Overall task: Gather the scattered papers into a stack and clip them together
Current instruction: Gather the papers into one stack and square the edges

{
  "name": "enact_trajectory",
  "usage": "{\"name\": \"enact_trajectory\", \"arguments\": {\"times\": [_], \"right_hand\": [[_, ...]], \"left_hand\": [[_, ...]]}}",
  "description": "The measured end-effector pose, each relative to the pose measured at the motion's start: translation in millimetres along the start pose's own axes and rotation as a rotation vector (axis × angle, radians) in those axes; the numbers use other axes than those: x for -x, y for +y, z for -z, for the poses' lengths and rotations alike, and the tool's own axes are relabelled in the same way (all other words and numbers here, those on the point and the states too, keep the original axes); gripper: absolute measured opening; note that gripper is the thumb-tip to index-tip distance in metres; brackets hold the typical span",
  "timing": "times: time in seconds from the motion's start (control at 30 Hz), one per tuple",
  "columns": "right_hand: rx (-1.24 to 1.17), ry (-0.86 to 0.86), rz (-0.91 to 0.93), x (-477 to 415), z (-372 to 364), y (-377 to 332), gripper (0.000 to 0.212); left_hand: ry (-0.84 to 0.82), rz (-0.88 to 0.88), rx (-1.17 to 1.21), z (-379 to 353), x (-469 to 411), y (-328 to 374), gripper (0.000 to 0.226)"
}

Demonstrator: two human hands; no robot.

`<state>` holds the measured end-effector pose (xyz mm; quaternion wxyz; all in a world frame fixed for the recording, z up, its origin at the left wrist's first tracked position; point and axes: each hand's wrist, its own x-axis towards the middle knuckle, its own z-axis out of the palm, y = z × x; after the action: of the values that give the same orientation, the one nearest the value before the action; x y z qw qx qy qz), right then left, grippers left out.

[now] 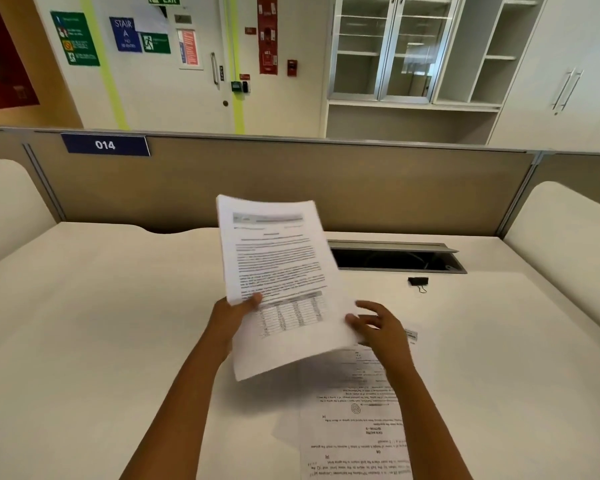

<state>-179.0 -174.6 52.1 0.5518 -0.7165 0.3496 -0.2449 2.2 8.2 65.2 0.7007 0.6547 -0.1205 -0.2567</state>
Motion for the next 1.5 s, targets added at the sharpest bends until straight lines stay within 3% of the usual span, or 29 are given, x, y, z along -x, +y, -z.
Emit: {"name": "enact_trajectory", "arguments": {"times": [0.1,0.17,0.23,0.67,0.83,1.0,1.13,1.2,1.37,1.5], "right_hand": [[0.440,0.156,-0.164,6.0,25.9,17.1,0.063],[0.747,0.145,-0.313,13.4,38.0,24.2,0.085],[0.845,0.098,-0.403,20.5,44.2,25.2,0.095],[0.703,0.010,-0.499,16.3,49.5,20.6,0.093],[0.591,0.005,-0.479,13.5,53.2,23.4,0.078],[0.514,0.197,-0.420,14.7,49.5,36.6,0.042],[0.506,0.391,-0.350,16.7,41.0,43.4,0.030],[0.544,0.451,-0.356,14.8,37.4,45.2,0.035],[0.712,0.549,-0.486,14.5,38.3,35.4,0.072],[0.720,0.475,-0.524,6.6,40.6,34.8,0.072]], "left_hand": [[0.025,0.093,0.016,22.0,-4.8,-12.4,0.042],[0.021,0.145,0.045,33.1,-5.3,-22.0,0.042],[0.031,0.181,0.083,39.8,-5.2,-31.1,0.042],[0.092,0.214,0.055,40.1,-8.0,-48.4,0.045],[0.079,0.202,0.060,41.9,-6.7,-48.7,0.043],[0.083,0.198,0.055,43.0,-6.9,-49.6,0.044],[0.090,0.194,0.054,43.4,-7.3,-50.4,0.045],[0.096,0.195,0.053,44.0,-7.9,-50.8,0.045],[0.098,0.193,0.049,43.7,-9.1,-51.8,0.045],[0.100,0.192,0.043,43.5,-10.2,-53.5,0.045]]}}
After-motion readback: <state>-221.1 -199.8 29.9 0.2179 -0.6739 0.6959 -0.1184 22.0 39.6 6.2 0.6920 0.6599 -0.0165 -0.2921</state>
